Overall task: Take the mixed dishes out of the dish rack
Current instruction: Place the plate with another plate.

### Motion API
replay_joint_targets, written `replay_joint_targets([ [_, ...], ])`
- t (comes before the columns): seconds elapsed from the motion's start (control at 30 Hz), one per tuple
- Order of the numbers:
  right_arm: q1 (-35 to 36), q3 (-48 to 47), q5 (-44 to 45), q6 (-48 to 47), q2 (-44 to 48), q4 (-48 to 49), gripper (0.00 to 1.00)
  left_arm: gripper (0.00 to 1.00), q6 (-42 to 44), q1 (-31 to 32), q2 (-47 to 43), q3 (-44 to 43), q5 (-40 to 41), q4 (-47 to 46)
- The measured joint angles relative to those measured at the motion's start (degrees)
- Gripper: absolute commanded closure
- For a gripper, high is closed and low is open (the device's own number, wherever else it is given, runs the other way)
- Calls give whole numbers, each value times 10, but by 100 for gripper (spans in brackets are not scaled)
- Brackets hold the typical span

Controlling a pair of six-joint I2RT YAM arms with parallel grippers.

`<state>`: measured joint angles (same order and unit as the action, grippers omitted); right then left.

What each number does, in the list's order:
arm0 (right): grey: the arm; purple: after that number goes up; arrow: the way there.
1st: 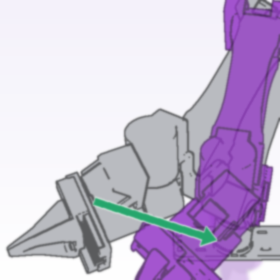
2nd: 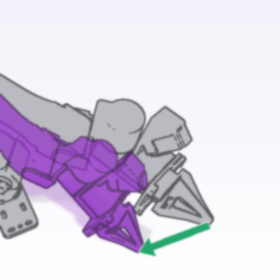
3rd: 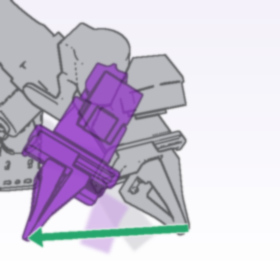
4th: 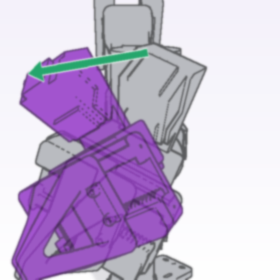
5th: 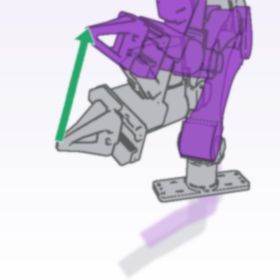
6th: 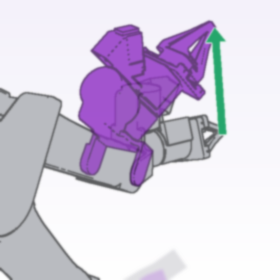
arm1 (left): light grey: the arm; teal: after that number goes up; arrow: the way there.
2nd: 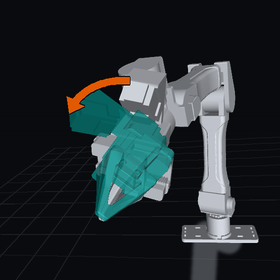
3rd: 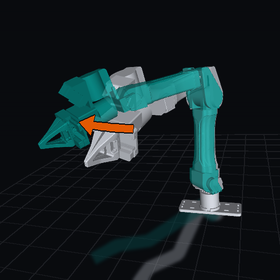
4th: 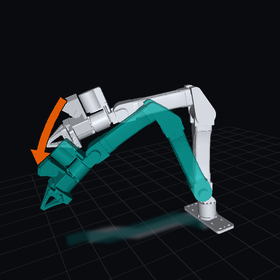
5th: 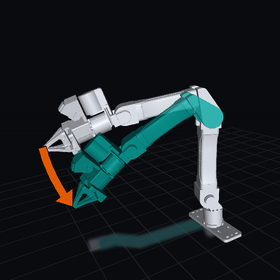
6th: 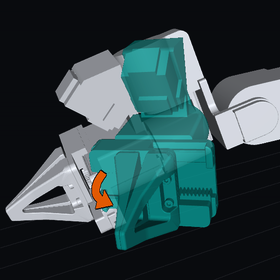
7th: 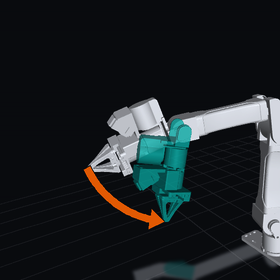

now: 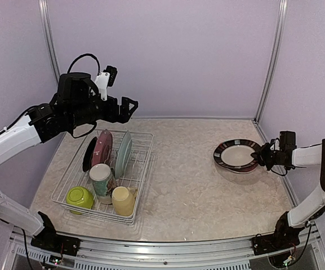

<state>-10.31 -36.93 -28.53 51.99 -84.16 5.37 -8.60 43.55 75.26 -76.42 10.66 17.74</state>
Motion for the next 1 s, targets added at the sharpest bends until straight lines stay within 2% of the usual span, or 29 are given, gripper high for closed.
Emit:
replay_joint_targets([
  [0.2,0,-8,-6,-3,-27,30,100,1,-8,-8,0,0,-8,10],
  [0.33,0,-10,-16,-4,-47,46,91,1,-15,-15,0,0,-18,12],
  [0.43,0,-10,-20,-12,-50,48,87,1,-37,-44,0,-1,-48,14],
  [0.63,-2,-22,-10,-46,-50,30,73,1,-93,-115,3,-25,-118,34],
  [0.8,-2,-50,16,-85,-50,-24,63,1,-107,-120,4,-30,-142,43],
  [1.0,-2,-70,53,-130,-48,-86,39,1,-107,-120,4,-30,-155,49],
])
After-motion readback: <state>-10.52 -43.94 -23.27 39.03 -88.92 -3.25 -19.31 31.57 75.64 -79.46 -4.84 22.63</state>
